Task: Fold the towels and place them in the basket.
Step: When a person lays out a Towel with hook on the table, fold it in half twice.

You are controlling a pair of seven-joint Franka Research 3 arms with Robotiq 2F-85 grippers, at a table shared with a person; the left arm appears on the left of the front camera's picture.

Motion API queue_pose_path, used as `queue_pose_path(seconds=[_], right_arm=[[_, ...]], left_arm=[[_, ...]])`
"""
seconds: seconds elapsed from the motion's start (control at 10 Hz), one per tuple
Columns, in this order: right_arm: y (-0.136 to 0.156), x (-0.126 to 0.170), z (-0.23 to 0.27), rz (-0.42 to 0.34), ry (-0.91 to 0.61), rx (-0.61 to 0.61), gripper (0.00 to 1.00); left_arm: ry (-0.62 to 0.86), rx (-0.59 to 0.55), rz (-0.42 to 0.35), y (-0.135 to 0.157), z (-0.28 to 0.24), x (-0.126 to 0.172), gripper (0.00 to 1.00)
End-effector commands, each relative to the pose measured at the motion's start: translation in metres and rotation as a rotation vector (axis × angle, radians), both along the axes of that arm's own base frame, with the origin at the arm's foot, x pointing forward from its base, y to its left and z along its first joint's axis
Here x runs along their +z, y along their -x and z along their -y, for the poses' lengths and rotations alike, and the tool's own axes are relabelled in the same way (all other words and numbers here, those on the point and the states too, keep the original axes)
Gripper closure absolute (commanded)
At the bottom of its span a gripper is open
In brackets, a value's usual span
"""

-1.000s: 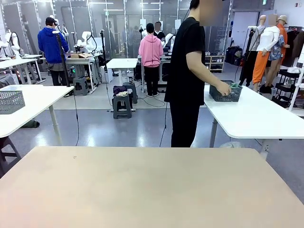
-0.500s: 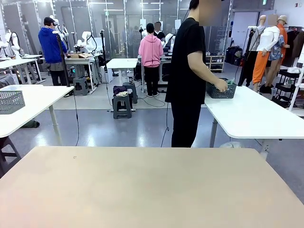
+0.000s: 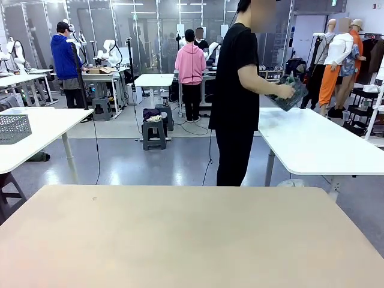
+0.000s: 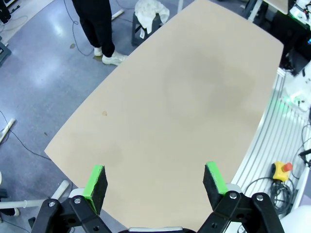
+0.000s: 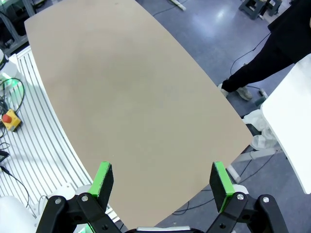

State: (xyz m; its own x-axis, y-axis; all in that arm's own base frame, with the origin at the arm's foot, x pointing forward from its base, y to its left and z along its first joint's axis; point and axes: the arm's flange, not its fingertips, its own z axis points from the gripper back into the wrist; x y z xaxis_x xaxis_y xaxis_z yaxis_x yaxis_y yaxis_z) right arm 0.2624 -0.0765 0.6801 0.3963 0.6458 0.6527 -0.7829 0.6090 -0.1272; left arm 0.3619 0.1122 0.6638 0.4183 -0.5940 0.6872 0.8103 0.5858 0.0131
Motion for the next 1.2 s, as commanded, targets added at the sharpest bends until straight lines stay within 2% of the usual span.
queue_pose_path(seconds=[0.0,0.4,0.5,1.1], right_arm=[[0.0019,-0.0024,0.0077,-0.005,0.026,0.027,0.00],[0.0027,-0.0008,0.0082,-0.006,0.044,0.034,0.00],[0.0017,-0.0007,0.0024,-0.008,0.010,0.016,0.00],[0.0017,-0.0009,0.0023,-0.008,0.012,0.019,0.00]], left_arm=[[-0.024,-0.004,-0.041,0.0071,-0.0006,0.0045,0.00],[-0.039,0.007,-0.057,0.0118,-0.0020,0.0070,0.00],[-0.015,-0.004,-0.029,0.0056,-0.0050,-0.0003,0.00],[-0.015,-0.004,-0.029,0.0056,-0.0050,-0.0003,0.00]])
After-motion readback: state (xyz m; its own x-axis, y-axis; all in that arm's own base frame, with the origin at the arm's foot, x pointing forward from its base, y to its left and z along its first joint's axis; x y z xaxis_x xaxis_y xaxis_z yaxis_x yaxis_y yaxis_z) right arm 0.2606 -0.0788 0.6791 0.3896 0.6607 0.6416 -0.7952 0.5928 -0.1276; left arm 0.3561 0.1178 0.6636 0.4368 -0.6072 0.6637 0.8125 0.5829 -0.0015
